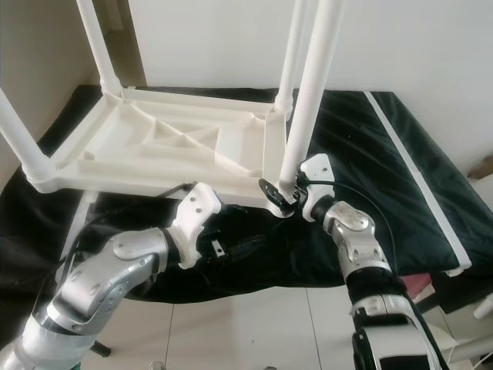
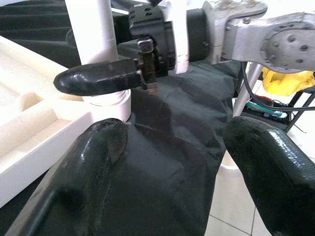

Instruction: Building children table

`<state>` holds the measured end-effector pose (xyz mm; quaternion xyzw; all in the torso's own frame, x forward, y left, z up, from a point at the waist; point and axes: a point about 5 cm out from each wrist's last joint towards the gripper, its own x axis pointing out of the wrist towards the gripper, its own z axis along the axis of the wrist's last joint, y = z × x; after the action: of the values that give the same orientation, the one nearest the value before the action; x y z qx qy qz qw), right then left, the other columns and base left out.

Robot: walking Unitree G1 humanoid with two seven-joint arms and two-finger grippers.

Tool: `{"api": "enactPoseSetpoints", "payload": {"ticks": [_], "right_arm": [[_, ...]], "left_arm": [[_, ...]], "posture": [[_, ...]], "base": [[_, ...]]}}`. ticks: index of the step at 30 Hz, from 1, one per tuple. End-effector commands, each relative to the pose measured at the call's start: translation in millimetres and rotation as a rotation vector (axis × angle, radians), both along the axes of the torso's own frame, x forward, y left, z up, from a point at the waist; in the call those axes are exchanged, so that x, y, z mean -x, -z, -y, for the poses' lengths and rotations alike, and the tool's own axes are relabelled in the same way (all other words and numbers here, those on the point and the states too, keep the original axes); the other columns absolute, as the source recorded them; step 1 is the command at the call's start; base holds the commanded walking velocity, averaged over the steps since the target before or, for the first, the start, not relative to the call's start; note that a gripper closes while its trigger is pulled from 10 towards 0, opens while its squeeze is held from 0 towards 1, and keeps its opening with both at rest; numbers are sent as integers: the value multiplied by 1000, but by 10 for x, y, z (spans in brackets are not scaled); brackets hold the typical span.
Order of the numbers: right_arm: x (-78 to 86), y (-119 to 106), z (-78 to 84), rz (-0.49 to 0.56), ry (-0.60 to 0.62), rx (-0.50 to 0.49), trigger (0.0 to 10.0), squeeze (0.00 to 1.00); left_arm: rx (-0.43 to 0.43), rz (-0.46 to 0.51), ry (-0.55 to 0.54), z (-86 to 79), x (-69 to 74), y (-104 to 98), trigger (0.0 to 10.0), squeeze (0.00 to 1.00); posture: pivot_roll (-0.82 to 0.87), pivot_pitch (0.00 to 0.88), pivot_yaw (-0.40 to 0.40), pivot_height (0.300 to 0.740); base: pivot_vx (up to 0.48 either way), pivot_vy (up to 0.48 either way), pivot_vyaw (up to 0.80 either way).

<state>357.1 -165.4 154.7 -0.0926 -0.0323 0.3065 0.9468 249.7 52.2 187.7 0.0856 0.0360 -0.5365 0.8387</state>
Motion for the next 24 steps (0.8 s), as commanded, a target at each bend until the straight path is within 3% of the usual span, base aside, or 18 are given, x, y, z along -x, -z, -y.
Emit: {"api": "enactPoseSetpoints", "payload": {"ticks": [1,2,3,4,5,18,19,23,24], "right_arm": [[5,74,-64,-25,-23,19,10000,0],[5,102,-62,-36,-19,15,4549,0],[5,102,-62,-36,-19,15,4549,0],[14,156,-44,-49,-4,20,0,0],[41,250,5,-78,27,27,0,0],[70,399,151,-135,139,-27,0,0],[77,416,152,-132,166,-25,9843,0],[93,450,135,-137,253,-48,10000,0],[109,463,107,-148,330,-88,10000,0]], "left_arm": [[-6,-8,65,27,58,-9,10000,0],[-7,-10,59,20,61,-3,10000,0],[-7,-10,59,20,61,-3,10000,0],[-5,-14,48,10,71,3,10000,0],[2,-20,30,-2,84,11,10000,0],[7,-42,20,-27,105,0,10000,0],[5,-48,20,-31,109,11,10000,0],[1,-55,25,-24,117,21,10000,0],[-1,-53,26,-22,108,17,10000,0]], "posture": [[39,57,-28,740],[53,55,-38,740],[53,55,-38,740],[59,52,-41,740],[61,43,-42,740],[69,55,-36,740],[64,56,-29,740],[48,67,-23,740],[41,71,-23,740]], "base": [[0,0,0],[0,0,0],[0,0,0],[0,0,0],[0,0,0],[0,0,0],[0,0,0],[0,0,0],[0,0,0]]}}
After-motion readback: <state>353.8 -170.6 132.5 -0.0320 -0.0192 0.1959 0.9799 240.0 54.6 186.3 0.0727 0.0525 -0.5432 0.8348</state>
